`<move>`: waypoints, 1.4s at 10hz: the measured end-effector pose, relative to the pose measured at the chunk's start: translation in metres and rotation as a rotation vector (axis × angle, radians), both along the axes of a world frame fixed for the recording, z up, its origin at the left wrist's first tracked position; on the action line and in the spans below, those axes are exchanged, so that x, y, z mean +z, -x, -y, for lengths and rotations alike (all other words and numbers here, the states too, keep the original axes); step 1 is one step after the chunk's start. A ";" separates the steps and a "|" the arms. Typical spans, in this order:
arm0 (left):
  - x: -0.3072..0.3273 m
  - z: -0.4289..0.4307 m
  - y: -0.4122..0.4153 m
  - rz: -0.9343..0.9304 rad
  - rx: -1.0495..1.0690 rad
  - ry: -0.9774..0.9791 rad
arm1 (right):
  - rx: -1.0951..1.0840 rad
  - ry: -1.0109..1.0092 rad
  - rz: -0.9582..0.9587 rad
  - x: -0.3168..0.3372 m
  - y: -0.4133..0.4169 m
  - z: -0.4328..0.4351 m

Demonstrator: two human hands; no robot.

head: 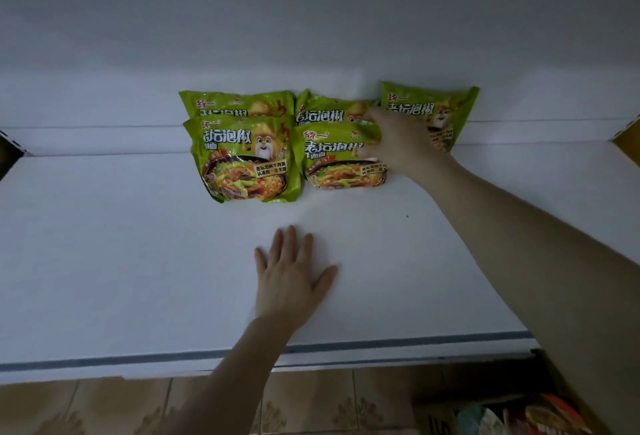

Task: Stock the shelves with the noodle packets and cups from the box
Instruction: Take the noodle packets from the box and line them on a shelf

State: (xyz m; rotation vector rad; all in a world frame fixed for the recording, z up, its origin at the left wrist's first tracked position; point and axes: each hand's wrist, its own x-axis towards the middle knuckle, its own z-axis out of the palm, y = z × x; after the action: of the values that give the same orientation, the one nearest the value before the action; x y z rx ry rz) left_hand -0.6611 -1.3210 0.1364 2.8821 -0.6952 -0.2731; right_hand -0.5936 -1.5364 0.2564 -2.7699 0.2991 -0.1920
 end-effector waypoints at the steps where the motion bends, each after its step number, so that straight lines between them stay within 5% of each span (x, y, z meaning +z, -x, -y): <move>1: 0.000 -0.002 0.001 0.011 0.003 0.017 | 0.036 -0.013 -0.029 -0.004 -0.022 0.003; 3: -0.001 -0.002 0.000 0.007 0.026 0.040 | 0.036 0.224 -0.046 -0.009 -0.036 0.003; 6: -0.003 0.000 0.001 0.026 0.028 0.035 | 0.178 -0.036 -0.072 -0.003 -0.037 0.013; 8: -0.003 0.000 0.001 0.048 0.035 0.028 | 0.120 0.342 0.140 -0.014 -0.034 0.002; 9: -0.003 0.001 0.001 0.053 0.041 0.035 | 0.113 0.377 0.211 -0.021 -0.030 -0.003; 12: 0.003 0.002 0.003 0.072 0.009 0.047 | 0.064 0.255 0.230 -0.021 -0.004 0.007; 14: 0.021 0.017 0.020 0.396 -0.266 0.051 | -0.051 0.151 0.199 -0.016 0.063 0.031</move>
State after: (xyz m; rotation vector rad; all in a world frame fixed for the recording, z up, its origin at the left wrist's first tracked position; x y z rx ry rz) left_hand -0.6807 -1.3375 0.1574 2.8154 -1.1333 0.2910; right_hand -0.6566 -1.5677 0.2406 -2.8627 0.3146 -0.5197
